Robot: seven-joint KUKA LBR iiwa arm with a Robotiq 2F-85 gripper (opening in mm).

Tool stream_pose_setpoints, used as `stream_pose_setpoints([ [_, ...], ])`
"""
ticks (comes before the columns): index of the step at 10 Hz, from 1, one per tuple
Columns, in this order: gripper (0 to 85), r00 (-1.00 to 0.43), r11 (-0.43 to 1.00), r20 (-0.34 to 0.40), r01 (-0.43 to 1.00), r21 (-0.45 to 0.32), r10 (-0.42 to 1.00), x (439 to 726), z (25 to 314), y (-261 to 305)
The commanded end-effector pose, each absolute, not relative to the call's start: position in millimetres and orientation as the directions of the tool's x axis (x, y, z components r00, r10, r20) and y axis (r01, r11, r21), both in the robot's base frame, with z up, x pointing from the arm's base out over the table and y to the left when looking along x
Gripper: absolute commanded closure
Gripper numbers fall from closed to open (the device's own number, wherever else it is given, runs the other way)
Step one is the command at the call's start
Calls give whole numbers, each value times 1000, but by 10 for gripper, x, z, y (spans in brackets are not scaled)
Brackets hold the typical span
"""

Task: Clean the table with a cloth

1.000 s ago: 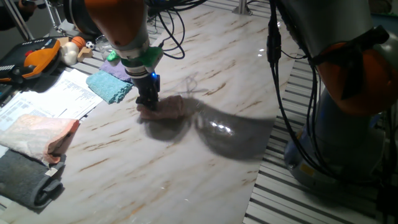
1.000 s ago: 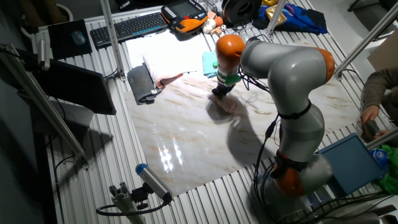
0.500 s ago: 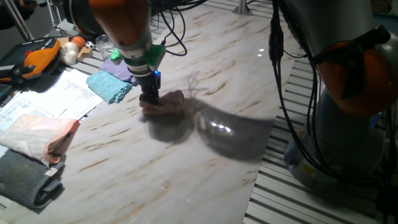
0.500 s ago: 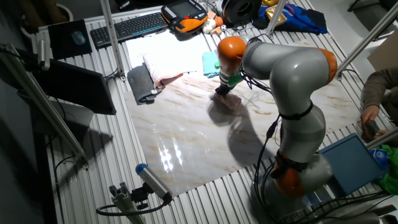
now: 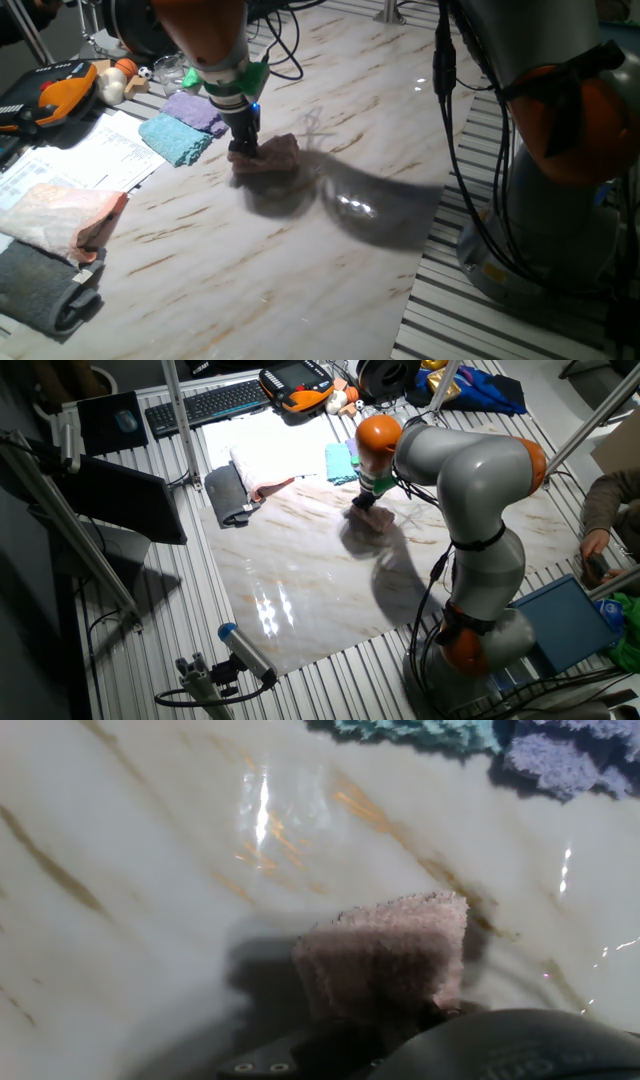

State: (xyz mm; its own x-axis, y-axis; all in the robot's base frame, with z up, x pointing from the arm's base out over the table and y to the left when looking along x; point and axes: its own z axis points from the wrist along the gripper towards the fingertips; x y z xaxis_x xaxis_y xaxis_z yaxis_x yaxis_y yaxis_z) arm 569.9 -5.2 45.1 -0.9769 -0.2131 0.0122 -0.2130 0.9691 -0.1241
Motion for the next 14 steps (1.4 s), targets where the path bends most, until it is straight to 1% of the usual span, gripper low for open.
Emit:
stream_pose_setpoints([
  [1, 850, -976, 969, 9, -215, -123, -215, 5715, 430, -98],
  [3, 850, -977, 971, 7, -212, -108, -212, 5748, 388, -181],
  [5, 850, -980, 978, 11, -197, -71, -197, 5772, 377, -279],
  [11, 850, -981, 978, 23, -194, -74, -193, 5764, 476, -583],
  [14, 850, -982, 981, 22, -186, -61, -185, 5772, 453, -664],
])
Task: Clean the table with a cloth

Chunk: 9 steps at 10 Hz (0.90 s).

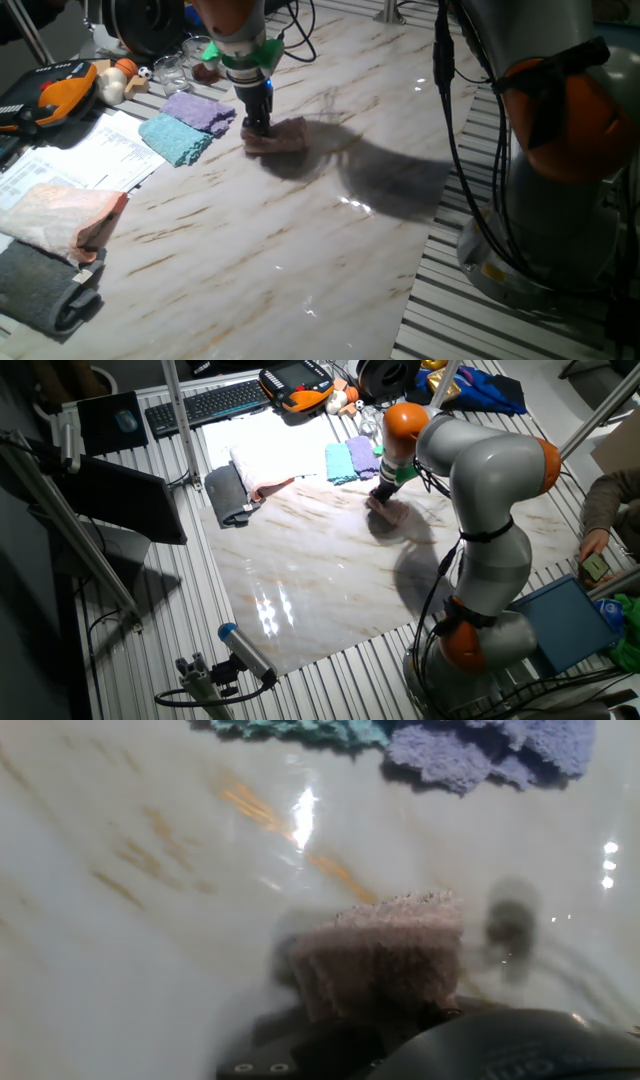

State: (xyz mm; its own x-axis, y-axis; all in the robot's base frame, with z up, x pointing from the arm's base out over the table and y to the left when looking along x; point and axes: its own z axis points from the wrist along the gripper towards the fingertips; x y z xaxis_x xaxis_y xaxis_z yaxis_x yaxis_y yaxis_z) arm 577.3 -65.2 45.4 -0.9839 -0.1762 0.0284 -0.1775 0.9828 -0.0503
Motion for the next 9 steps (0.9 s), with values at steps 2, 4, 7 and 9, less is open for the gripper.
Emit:
stream_pose_setpoints([
  [2, 850, -992, 993, 48, -120, -5, -119, 5779, 442, -604],
  [4, 850, -996, 999, 86, -27, 30, -29, 5779, 442, -604],
  [7, 850, -993, 997, 89, 74, 27, 72, 5779, 442, -604],
  [9, 850, -995, 997, 73, 71, 13, 70, 5779, 442, -604],
])
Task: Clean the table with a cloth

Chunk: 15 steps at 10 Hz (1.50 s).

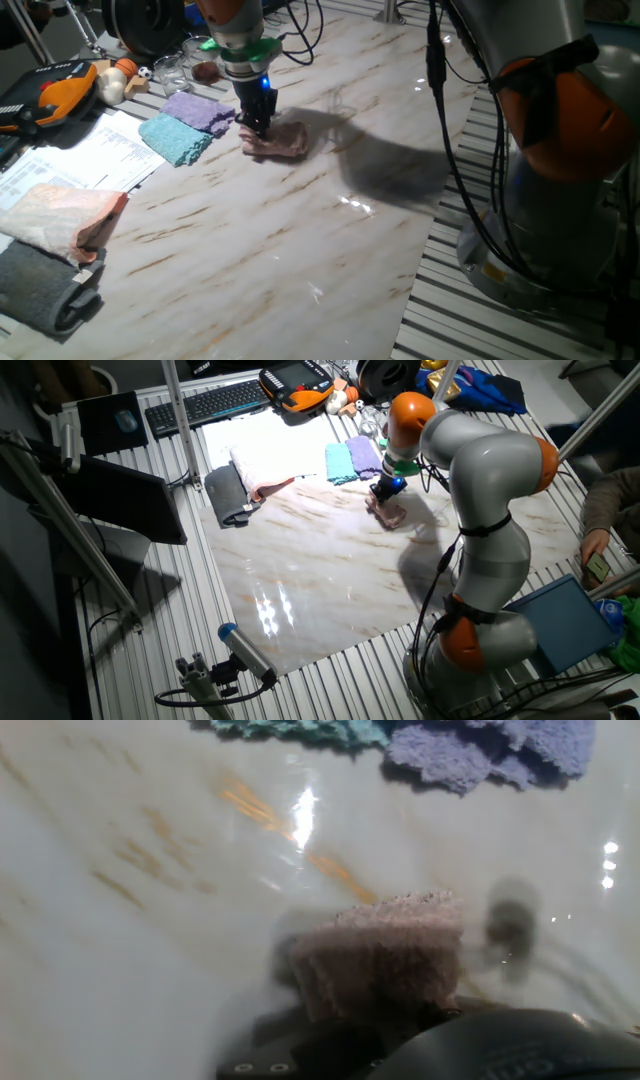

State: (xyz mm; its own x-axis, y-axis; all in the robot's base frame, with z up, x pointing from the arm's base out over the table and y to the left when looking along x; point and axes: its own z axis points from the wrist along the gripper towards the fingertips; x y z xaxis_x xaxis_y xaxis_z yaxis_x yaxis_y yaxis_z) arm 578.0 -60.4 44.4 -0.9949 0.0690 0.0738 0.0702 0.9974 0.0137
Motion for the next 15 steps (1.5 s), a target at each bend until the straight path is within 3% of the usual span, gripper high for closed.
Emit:
stream_pose_setpoints([
  [1, 850, -996, 998, 77, 54, 14, 53, 5794, 449, -654],
  [15, 850, -997, 996, 33, -74, -41, -73, 5675, 411, -1615],
])
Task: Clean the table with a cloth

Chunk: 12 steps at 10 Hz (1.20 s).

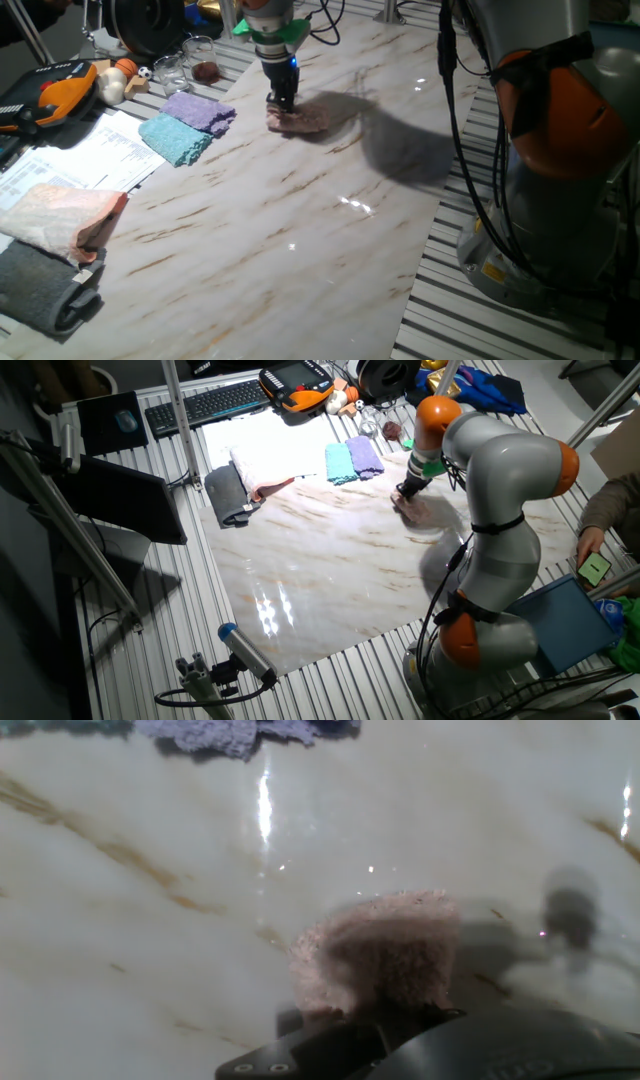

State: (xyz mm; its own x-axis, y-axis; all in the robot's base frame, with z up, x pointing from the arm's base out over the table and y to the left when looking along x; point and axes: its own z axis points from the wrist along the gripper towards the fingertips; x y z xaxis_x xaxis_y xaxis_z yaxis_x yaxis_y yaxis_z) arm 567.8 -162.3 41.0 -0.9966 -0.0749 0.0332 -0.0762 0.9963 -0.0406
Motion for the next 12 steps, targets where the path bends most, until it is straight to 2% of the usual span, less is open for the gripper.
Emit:
stream_pose_setpoints([
  [1, 850, -996, 996, 32, -83, -40, -82, 5689, 402, -1666],
  [12, 850, -993, 994, 35, -111, -26, -110, 5949, 394, -1728],
])
